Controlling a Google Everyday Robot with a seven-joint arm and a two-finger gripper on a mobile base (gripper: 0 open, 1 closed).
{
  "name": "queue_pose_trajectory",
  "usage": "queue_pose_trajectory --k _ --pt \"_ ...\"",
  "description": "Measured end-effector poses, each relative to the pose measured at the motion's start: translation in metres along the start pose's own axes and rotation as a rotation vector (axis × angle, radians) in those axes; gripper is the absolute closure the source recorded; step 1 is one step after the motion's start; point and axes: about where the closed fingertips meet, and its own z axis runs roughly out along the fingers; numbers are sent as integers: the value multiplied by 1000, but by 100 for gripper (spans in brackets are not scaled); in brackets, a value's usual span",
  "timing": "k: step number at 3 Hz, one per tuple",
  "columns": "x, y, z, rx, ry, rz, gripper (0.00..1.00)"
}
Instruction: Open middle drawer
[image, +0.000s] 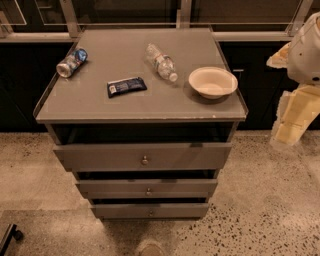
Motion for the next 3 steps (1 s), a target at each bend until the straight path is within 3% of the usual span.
queue_pose_trajectory --k 2,3 --pt "1 2 5 27 -7 16 0" --pt "10 27 39 12 -82 62 0"
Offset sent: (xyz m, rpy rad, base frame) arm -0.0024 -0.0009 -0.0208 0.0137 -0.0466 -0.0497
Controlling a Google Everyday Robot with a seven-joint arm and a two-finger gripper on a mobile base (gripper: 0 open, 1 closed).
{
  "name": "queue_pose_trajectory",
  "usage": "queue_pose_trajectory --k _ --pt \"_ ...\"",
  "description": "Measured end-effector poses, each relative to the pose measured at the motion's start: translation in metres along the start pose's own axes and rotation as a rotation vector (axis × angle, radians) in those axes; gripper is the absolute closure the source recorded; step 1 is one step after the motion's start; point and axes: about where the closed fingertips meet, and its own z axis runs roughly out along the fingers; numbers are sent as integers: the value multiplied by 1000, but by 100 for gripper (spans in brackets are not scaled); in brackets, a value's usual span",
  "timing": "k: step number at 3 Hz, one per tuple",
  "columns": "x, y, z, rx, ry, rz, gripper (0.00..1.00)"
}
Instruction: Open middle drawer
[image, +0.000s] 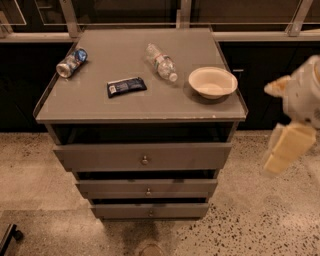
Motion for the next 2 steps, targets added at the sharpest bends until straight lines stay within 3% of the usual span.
queue_pose_trajectory --k 1,2 --pt "21 43 76 -105 -150 153 0" --pt "27 98 179 -257 -340 259 0"
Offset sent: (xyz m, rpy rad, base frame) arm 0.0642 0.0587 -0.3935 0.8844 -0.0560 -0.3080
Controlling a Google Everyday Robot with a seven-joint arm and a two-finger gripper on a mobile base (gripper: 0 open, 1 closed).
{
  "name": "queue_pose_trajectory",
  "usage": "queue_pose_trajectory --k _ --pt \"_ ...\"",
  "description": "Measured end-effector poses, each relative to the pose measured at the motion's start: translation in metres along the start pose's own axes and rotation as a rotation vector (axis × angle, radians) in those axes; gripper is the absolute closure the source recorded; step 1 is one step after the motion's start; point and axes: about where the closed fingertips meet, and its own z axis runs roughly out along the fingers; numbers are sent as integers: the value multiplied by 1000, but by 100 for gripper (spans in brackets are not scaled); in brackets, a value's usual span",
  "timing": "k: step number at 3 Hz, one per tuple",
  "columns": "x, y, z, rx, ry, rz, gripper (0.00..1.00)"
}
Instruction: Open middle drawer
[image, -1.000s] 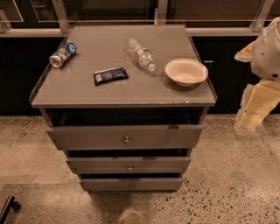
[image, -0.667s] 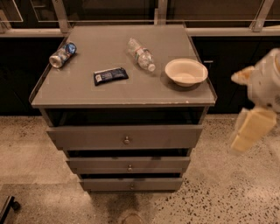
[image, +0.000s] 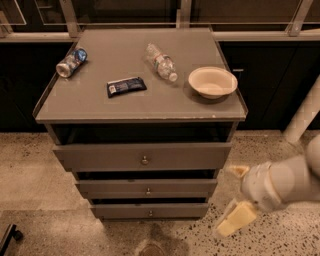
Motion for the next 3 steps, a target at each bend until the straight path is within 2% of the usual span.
queue_pose_trajectory --k 1,2,3 --pt "21 5 89 -81 -140 60 0" --pt "34 -13 119 -65 -182 107 0" --pt "34 -13 119 -65 -181 107 18"
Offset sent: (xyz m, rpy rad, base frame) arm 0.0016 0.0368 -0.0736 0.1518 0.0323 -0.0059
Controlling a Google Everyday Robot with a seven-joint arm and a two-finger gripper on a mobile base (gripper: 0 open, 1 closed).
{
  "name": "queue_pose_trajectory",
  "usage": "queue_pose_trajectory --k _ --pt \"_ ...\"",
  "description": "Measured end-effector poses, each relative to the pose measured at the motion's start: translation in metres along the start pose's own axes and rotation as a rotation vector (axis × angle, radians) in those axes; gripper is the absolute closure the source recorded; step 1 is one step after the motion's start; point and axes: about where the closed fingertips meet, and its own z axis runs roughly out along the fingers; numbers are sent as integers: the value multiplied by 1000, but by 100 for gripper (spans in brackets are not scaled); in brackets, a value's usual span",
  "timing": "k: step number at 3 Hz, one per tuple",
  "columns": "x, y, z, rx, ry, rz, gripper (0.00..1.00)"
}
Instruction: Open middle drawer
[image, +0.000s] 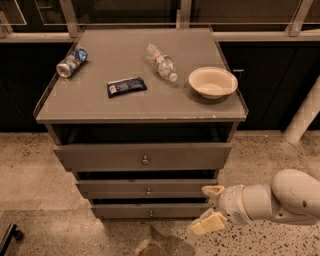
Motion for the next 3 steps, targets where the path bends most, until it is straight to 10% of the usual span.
queue_pose_trajectory --k 3 --pt "0 0 0 0 0 0 88"
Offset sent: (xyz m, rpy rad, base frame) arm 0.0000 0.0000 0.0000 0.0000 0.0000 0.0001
